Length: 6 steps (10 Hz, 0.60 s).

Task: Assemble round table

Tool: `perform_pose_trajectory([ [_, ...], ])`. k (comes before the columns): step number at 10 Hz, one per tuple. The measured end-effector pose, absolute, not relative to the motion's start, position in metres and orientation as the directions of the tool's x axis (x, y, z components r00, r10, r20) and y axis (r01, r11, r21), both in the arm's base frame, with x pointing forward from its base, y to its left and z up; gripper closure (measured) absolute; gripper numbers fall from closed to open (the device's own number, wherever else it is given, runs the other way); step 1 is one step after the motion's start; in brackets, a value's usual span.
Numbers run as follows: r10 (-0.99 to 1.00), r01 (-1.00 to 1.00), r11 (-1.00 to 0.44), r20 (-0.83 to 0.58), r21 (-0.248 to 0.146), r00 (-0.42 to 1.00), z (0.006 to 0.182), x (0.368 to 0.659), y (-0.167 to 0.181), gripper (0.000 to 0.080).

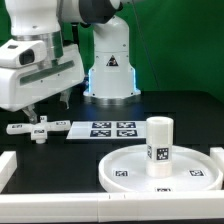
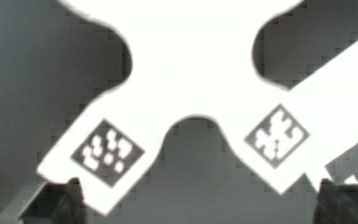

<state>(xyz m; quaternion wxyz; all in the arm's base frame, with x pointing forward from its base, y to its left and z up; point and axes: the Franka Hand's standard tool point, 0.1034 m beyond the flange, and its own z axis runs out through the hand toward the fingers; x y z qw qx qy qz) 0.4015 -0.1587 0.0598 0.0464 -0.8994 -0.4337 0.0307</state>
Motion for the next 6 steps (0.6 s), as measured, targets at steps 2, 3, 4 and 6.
perform_pose_trajectory([
  [2,0.784,0.778,-0.619,-0.014,-0.107,0.621,0.061,0.405,-0.156,0.0151],
  [3,0.783,0.777,-0.620,-0.015,-0.108,0.622,0.060,0.405,-0.157,0.0151],
  [4,0.794,0.789,-0.606,-0.012,-0.100,0.608,0.060,0.405,-0.160,0.0151],
  [6,0.856,0.856,-0.517,0.003,-0.020,0.517,0.065,0.407,-0.177,0.0151],
])
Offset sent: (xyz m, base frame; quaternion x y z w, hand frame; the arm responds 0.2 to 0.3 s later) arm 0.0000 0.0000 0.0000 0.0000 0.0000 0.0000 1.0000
